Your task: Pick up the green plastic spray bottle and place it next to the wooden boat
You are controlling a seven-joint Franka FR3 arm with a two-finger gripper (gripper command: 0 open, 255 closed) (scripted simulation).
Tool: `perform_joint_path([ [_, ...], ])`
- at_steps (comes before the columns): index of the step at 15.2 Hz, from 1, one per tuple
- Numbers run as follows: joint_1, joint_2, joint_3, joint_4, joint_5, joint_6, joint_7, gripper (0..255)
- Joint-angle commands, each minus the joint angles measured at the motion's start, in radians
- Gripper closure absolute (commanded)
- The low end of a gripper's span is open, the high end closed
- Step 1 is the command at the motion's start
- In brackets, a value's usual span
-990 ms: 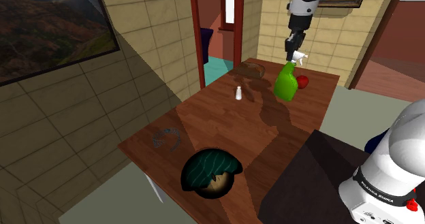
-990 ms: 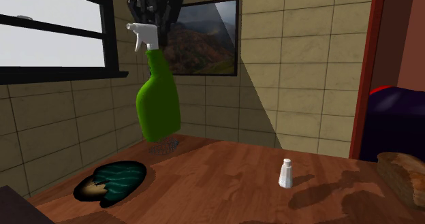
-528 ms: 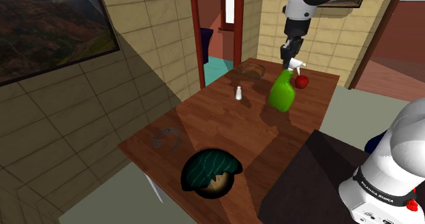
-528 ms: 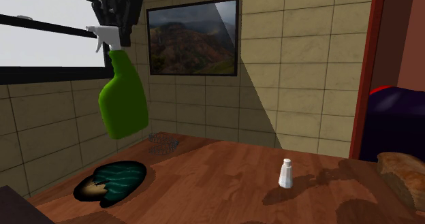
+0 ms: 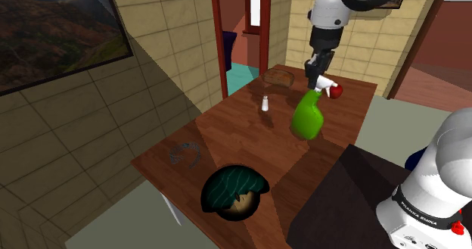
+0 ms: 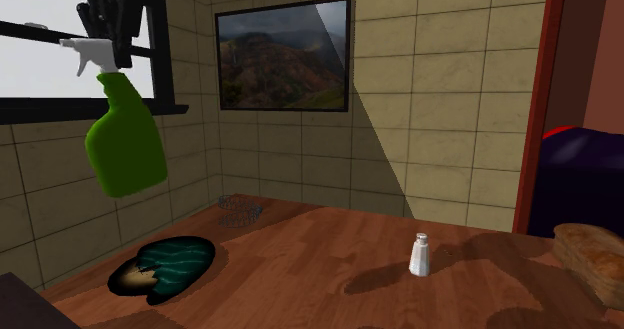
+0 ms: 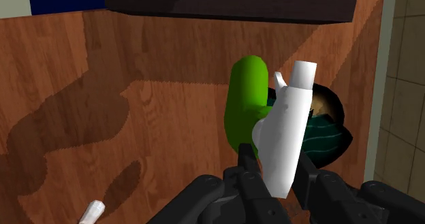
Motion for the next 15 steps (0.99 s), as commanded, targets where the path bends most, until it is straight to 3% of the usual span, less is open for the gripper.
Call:
perform_joint_path([
  [1, 0.021, -0.025, 0.043, -0.022, 0.026, -0.002, 0.052, 255],
  [12, 0.132, -0.043, 0.275, -0.008, 0.167, -0.020, 0.320, 255],
  [15, 0.139, -0.040, 0.291, -0.030, 0.177, 0.006, 0.334, 255],
])
